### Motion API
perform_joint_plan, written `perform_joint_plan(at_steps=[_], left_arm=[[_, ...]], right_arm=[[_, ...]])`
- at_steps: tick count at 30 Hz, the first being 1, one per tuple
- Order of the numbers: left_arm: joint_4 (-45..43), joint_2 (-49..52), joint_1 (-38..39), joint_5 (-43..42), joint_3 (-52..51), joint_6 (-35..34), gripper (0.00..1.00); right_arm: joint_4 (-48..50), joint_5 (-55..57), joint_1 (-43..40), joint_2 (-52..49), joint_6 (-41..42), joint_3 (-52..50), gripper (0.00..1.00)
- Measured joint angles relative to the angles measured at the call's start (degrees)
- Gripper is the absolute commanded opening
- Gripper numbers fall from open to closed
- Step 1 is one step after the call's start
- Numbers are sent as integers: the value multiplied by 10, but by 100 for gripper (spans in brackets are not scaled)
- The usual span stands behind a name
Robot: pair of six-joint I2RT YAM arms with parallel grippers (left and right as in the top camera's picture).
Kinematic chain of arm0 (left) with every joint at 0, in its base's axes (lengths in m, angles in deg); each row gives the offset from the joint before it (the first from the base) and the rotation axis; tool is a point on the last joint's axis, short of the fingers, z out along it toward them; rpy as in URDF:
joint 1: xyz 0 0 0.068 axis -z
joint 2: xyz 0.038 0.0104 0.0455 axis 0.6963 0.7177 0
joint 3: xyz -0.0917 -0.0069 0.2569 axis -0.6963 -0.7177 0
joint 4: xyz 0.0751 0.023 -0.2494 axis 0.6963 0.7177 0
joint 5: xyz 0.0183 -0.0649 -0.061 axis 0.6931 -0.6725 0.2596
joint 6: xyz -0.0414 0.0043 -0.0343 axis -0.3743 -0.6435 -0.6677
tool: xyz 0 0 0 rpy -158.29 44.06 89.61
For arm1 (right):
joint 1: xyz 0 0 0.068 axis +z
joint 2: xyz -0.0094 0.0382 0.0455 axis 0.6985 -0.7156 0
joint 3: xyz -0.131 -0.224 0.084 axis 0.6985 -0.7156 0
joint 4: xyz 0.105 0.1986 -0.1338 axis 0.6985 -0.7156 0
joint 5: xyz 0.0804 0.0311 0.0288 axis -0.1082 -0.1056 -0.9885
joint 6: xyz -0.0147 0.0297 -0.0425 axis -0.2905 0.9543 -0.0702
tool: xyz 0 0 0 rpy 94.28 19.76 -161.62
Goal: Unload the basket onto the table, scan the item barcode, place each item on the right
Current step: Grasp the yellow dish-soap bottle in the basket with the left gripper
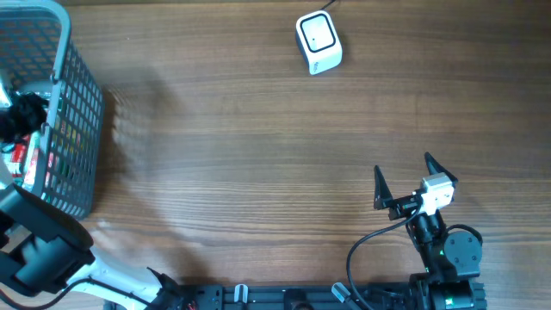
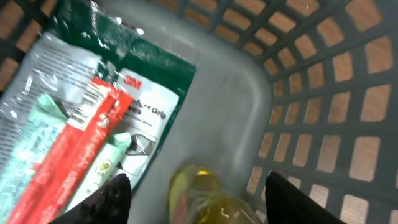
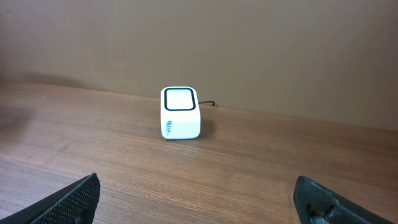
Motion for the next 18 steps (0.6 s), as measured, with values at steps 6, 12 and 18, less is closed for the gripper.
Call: perform_joint_plan(at_steps=[6, 12, 18], left_arm=[[-7, 6, 0, -15, -10, 0, 44], [-17, 6, 0, -18, -10, 0, 40], [-43, 6, 0, -20, -10, 0, 40]], right_arm=[[0, 0, 0, 0, 0, 0, 100], [0, 0, 0, 0, 0, 0, 100], [0, 0, 0, 0, 0, 0, 100]])
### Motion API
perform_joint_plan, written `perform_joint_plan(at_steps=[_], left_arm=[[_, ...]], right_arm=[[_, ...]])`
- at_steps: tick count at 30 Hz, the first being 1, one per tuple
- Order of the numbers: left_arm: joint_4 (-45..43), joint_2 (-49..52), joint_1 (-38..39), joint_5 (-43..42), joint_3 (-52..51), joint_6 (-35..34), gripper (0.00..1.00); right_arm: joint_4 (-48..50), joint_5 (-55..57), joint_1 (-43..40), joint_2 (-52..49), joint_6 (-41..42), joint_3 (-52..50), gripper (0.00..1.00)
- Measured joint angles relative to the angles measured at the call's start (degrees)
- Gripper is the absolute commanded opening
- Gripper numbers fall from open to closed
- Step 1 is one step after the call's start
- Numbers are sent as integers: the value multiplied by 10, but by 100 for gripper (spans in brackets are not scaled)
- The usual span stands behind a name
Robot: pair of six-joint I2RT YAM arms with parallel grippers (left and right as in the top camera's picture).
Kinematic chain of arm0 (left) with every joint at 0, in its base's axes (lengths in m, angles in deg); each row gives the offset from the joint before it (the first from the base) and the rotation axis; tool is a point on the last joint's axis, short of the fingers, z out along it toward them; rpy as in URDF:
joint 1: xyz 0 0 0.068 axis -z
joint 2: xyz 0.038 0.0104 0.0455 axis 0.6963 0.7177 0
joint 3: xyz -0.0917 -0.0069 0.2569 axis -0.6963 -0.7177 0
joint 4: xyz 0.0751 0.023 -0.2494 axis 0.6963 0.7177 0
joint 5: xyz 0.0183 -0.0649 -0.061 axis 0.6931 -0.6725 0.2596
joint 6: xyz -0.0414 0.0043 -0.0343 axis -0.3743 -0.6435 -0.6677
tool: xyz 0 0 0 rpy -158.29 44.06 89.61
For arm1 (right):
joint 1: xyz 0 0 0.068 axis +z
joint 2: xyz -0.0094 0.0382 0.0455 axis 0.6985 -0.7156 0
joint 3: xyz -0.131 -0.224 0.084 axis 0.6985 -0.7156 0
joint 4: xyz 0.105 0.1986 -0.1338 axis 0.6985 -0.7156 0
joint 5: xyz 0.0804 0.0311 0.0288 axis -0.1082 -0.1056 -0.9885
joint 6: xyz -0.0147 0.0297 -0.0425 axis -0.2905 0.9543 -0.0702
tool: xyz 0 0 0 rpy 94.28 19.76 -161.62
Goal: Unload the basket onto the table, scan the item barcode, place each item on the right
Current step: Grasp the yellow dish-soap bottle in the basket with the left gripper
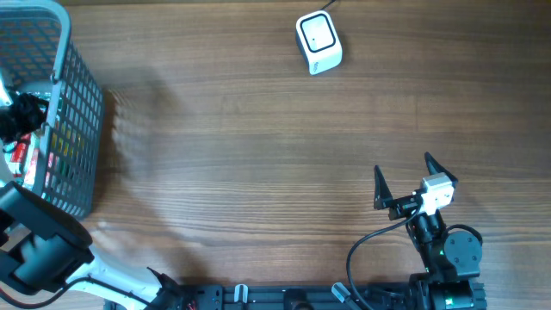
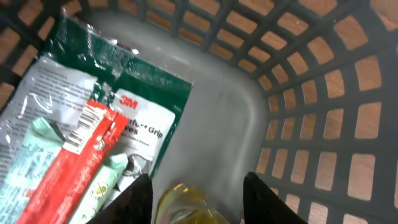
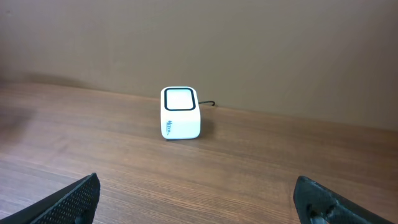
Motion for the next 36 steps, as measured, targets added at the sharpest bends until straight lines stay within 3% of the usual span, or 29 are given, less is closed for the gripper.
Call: perform_joint_plan(at_steps=[5, 9, 11, 15, 24, 26, 29, 32, 36], left_arm=[[-19, -24, 0, 5, 0, 0, 40], [-25, -80, 0, 7, 0, 0, 47], [-21, -107, 0, 7, 0, -1, 63], [10, -114, 0, 12, 0, -2, 79], [26, -82, 0, 19, -37, -2, 83], [23, -76, 1, 20, -48, -2, 81], [7, -69, 3, 20, -60, -3, 66], [4, -57, 4, 20, -61, -4, 61], [4, -37, 4, 20, -64, -4, 38]], right_arm=[[0, 0, 0, 0, 0, 0, 100], [0, 0, 0, 0, 0, 0, 100], [0, 0, 0, 0, 0, 0, 100], [0, 0, 0, 0, 0, 0, 100], [0, 0, 0, 0, 0, 0, 100], [0, 0, 0, 0, 0, 0, 100], [0, 0, 0, 0, 0, 0, 100], [0, 0, 0, 0, 0, 0, 100], [0, 0, 0, 0, 0, 0, 100]])
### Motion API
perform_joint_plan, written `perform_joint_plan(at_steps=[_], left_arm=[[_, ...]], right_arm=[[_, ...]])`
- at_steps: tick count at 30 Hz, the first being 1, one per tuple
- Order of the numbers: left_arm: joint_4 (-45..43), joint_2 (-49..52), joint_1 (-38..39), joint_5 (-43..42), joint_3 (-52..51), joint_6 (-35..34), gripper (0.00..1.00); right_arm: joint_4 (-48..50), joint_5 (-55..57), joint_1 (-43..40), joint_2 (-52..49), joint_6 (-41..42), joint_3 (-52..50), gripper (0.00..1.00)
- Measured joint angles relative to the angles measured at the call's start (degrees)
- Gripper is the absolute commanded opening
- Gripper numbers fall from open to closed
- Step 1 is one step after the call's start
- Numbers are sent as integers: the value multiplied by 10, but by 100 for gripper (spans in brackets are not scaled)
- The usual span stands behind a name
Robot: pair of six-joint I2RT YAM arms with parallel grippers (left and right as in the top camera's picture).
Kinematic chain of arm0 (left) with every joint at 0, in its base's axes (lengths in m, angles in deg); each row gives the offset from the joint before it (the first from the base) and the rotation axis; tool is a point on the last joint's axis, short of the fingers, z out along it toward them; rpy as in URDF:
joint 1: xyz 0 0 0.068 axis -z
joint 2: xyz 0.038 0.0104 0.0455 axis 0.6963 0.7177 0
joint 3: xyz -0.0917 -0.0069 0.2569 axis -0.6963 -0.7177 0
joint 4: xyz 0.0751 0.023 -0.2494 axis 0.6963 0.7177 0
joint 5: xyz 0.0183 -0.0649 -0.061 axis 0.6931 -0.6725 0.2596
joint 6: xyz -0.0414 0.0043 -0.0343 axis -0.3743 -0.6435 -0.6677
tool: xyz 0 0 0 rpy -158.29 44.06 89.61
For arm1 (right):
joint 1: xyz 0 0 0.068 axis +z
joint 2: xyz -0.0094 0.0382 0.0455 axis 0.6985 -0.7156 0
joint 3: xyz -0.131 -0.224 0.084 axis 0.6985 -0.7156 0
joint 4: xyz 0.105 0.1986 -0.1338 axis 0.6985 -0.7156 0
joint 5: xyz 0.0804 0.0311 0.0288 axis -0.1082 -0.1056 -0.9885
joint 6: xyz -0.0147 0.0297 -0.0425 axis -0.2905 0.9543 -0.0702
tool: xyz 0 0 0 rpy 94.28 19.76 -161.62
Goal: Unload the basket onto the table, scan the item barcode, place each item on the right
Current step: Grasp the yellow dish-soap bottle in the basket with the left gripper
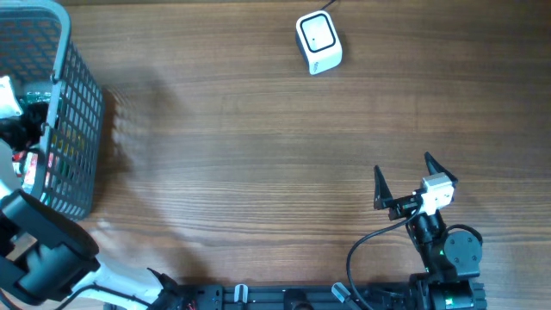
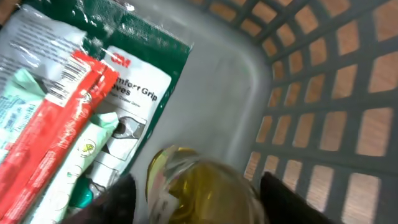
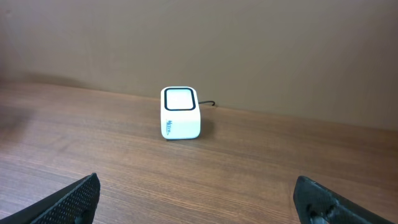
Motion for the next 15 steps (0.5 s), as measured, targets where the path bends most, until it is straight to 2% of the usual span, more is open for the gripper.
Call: perform_joint_plan(at_steps=[5, 15], left_arm=[[-18, 5, 0, 3, -1, 2, 32], [-43, -22, 1, 4, 0, 1, 34]], right_arm=[[0, 0, 0, 0, 0, 0, 100], [0, 0, 0, 0, 0, 0, 100]])
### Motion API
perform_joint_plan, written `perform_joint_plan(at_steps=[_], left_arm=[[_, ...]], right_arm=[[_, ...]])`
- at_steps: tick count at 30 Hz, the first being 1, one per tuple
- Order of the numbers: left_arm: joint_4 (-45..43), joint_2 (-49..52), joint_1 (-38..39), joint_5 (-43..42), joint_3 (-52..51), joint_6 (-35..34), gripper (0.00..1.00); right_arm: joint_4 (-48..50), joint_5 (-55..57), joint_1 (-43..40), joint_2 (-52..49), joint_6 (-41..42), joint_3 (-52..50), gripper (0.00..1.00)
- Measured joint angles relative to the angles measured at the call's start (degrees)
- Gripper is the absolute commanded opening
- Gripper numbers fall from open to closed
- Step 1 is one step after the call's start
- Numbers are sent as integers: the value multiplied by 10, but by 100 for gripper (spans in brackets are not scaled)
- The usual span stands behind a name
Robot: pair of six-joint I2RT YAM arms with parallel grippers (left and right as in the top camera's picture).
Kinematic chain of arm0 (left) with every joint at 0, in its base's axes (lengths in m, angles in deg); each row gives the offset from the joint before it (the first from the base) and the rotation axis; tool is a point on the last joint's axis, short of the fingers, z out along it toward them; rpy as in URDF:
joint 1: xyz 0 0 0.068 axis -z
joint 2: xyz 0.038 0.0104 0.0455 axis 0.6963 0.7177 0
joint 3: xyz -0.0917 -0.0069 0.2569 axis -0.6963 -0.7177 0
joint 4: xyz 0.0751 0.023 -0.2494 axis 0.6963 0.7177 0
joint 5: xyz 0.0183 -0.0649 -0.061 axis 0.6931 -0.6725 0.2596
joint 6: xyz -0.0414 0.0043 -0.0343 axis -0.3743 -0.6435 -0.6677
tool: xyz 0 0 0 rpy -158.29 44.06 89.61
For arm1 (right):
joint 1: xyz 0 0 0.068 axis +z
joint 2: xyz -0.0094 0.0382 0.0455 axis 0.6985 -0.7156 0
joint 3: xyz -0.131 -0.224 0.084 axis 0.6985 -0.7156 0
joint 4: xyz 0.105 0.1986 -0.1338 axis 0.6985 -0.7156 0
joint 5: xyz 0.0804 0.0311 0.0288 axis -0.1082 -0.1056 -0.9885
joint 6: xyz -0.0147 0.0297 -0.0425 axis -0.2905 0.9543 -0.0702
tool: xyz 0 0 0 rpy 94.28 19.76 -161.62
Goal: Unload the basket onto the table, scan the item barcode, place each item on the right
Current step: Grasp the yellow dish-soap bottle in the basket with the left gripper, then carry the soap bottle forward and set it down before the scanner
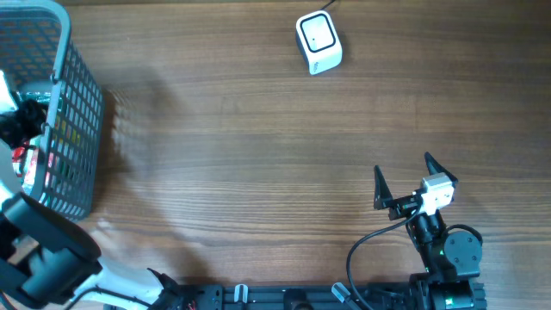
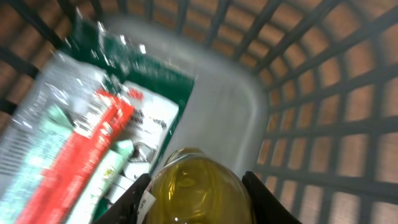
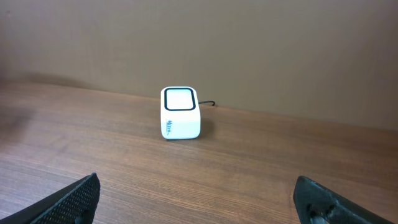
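A yellow bottle point(image 2: 196, 193) fills the space between the black fingers point(image 2: 138, 196) of my left gripper point(image 2: 198, 186), which is shut on it inside the grey mesh basket point(image 1: 77, 112) at the table's far left. Overhead, the left gripper point(image 1: 21, 120) shows as a dark shape within the basket. The white scanner point(image 1: 318, 41) with its dark-framed window stands at the far middle of the table and also shows in the right wrist view point(image 3: 180, 112). My right gripper point(image 1: 403, 168) rests open near the front right edge, pointing toward the scanner, with nothing between its fingers point(image 3: 81, 199).
On the basket floor lie a green 3M pack point(image 2: 155, 106) and a red-and-mint packet point(image 2: 87, 155). The basket's mesh walls point(image 2: 323, 93) rise close round the left gripper. A cable leaves the scanner's back. Wooden tabletop point(image 1: 258, 155) lies between basket, scanner and right arm.
The left fingers stand closer together, pressed against the yellow bottle. The basket floor and its packets look farther from the left wrist camera. The right arm and scanner have not moved.
First my left gripper was wide open in the basket, with the yellow bottle low between its fingers. Then the fingers stood narrower round the bottle. Later the bottle loomed large between them, and now it is gripped, higher over the basket floor. The right arm stayed still throughout.
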Motion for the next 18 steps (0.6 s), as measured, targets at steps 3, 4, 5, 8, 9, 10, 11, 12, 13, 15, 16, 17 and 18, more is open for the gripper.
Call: perform_joint_plan(at_steps=[3, 4, 5, 8, 9, 10, 11, 12, 13, 15, 16, 17, 18], left_arm=[[-14, -42, 0, 0, 11, 0, 34], [-20, -61, 0, 0, 17, 0, 34], [-27, -83, 0, 0, 27, -1, 34], [-61, -150, 0, 0, 53, -19, 34], [-74, -174, 0, 0, 58, -29, 34], [-84, -198, 0, 0, 63, -38, 34], [-91, -215, 1, 0, 64, -44, 34], [-97, -231, 2, 0, 66, -50, 34], [-101, -251, 5, 0, 67, -56, 34], [-103, -281, 18, 0, 70, -65, 33], [-101, -292, 27, 0, 71, -70, 33], [-97, -298, 35, 0, 71, -71, 33], [-89, -304, 48, 0, 71, -74, 33]], right_arm=[[0, 0, 0, 0, 0, 0, 100], [0, 0, 0, 0, 0, 0, 100], [0, 0, 0, 0, 0, 0, 100], [0, 0, 0, 0, 0, 0, 100], [0, 0, 0, 0, 0, 0, 100], [0, 0, 0, 0, 0, 0, 100], [0, 0, 0, 0, 0, 0, 100], [0, 0, 0, 0, 0, 0, 100], [0, 0, 0, 0, 0, 0, 99], [0, 0, 0, 0, 0, 0, 100], [0, 0, 0, 0, 0, 0, 100], [0, 0, 0, 0, 0, 0, 100], [0, 0, 0, 0, 0, 0, 100]])
